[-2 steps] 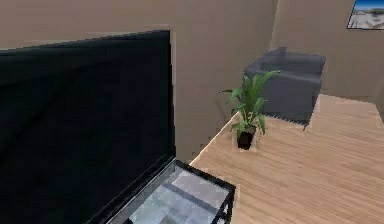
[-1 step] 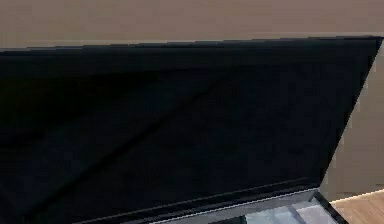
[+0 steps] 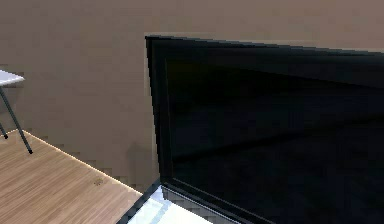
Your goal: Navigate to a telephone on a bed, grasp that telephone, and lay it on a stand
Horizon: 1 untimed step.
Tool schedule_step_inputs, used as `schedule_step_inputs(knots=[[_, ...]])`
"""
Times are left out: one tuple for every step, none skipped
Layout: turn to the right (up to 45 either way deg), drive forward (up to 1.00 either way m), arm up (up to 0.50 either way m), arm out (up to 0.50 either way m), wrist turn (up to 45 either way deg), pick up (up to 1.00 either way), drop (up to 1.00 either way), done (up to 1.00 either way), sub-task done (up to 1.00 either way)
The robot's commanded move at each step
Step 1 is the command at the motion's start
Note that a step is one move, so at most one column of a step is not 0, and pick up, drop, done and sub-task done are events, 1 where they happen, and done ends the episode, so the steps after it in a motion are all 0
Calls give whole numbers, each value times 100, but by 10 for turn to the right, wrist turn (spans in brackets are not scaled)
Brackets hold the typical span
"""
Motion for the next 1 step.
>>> schedule_step_inputs(knots=[[0, 0, 0, 22, 0, 0, 0, 0, 0]])
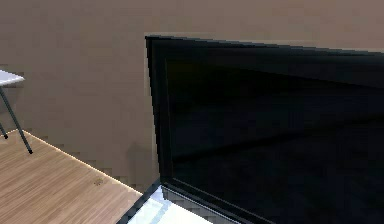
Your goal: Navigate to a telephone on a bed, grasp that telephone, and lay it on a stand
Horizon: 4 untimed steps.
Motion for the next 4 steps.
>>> schedule_step_inputs(knots=[[0, 0, 0, 0, 390, 0, 0, 0, 0], [0, 0, -18, 0, 0, 0, 0, 0, 0], [0, 0, -32, 0, 0, 0, 0, 0, 0], [0, 0, 0, 0, 0, 0, 100, 0, 0]])
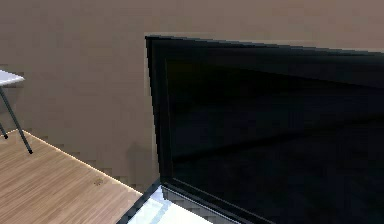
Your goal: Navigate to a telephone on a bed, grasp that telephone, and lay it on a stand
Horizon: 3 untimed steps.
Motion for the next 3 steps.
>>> schedule_step_inputs(knots=[[0, 0, 10, 0, 0, 0, 0, 0, 0], [0, 0, 0, -8, 0, 0, 0, 0, 0], [0, 0, 0, 0, 0, 0, 0, 100, 0]])
